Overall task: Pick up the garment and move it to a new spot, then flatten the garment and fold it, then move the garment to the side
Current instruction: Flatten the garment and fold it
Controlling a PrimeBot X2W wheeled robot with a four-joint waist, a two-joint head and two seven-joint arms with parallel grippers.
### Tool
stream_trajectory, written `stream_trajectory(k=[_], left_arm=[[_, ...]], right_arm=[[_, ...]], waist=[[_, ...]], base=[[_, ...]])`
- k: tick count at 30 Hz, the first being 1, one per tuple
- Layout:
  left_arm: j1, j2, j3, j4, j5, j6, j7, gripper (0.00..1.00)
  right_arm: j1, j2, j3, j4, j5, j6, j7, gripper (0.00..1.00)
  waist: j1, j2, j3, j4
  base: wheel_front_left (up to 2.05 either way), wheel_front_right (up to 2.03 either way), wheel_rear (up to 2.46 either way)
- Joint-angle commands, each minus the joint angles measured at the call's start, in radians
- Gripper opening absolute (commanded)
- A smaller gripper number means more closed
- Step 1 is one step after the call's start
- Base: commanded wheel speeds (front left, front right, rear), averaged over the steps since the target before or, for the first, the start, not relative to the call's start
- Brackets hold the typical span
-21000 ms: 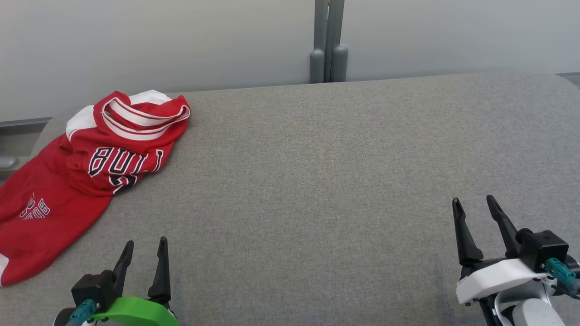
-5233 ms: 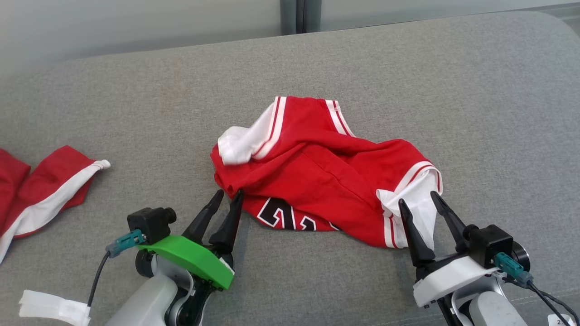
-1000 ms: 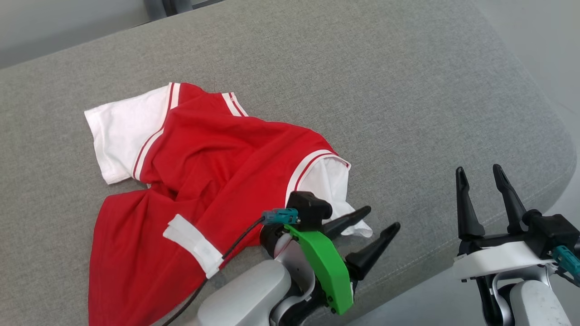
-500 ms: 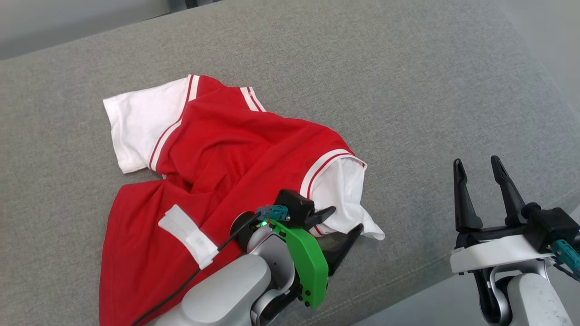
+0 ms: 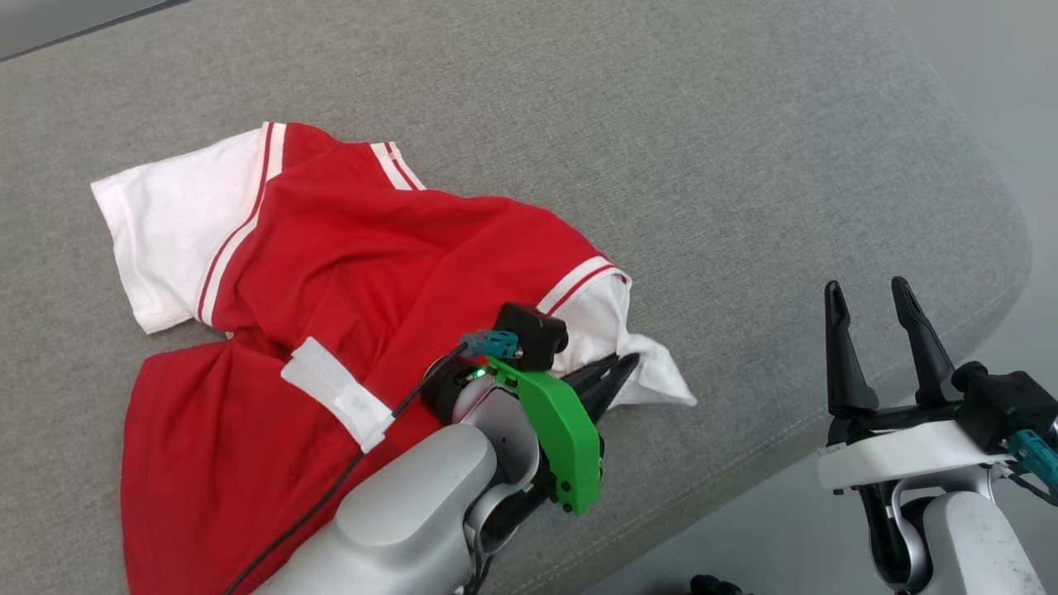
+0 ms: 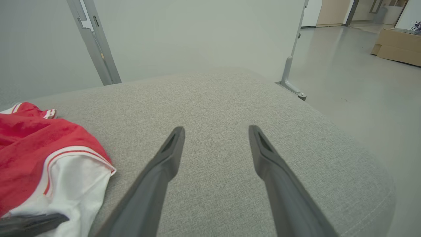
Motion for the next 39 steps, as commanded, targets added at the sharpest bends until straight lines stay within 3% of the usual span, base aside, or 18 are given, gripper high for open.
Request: stream_trajectory(k=[1,7,8,9,10,17,24,30,39], left_arm=[[-0.014,-0.012,0.017,-0.013,-0.019,-0.006,-0.015,0.00],[-0.040,-0.046,0.090,-0.067,-0.082,0.033,-0.106,0.00],[-0.041,-0.048,0.087,-0.067,-0.084,0.041,-0.115,0.27],[-0.039,-0.050,0.078,-0.060,-0.090,0.047,-0.113,0.90],[-0.033,-0.051,0.066,-0.053,-0.098,0.048,-0.107,1.00],[0.009,-0.053,-0.010,-0.099,-0.230,0.009,-0.084,1.00],[-0.025,-0.048,-0.002,-0.145,-0.230,0.015,-0.164,1.00],[-0.013,0.040,0.056,-0.181,-0.118,0.089,-0.281,1.00],[0.162,0.165,0.228,-0.211,0.022,0.171,-0.302,1.00]], right_arm=[[0.002,0.000,0.001,0.004,0.008,0.000,-0.003,1.00],[-0.005,0.000,0.015,0.011,0.017,0.000,-0.003,1.00],[-0.007,0.000,0.018,0.012,0.018,0.000,-0.003,1.00],[-0.008,0.000,0.021,0.013,0.019,0.000,-0.003,1.00],[-0.010,0.000,0.024,0.014,0.020,0.000,-0.003,1.00],[-0.007,0.000,0.025,0.018,0.016,0.000,-0.003,1.00],[0.002,0.000,0.011,0.014,-0.004,0.000,-0.003,1.00],[0.023,-0.002,-0.023,-0.005,-0.049,0.000,-0.003,1.00],[0.051,-0.056,-0.007,0.009,-0.074,0.000,-0.003,1.00]], waist=[[0.0000,0.0000,0.000,-0.017],[0.0000,0.0000,-0.013,-0.025],[0.0000,0.0000,-0.014,-0.026],[0.0000,0.0000,-0.014,-0.026],[0.0000,0.0000,-0.014,-0.026],[0.0000,0.0000,-0.013,-0.016],[0.0000,0.0000,-0.032,0.025],[0.0000,0.0000,-0.080,0.120],[0.0000,0.0000,-0.198,0.312]], base=[[0.00,0.00,0.00],[0.00,0.00,0.00],[0.00,0.00,0.00],[0.00,0.00,0.00],[0.00,0.00,0.00],[0.00,0.00,0.00],[0.00,0.00,0.00],[0.00,0.00,0.00],[0.00,0.00,0.00]])
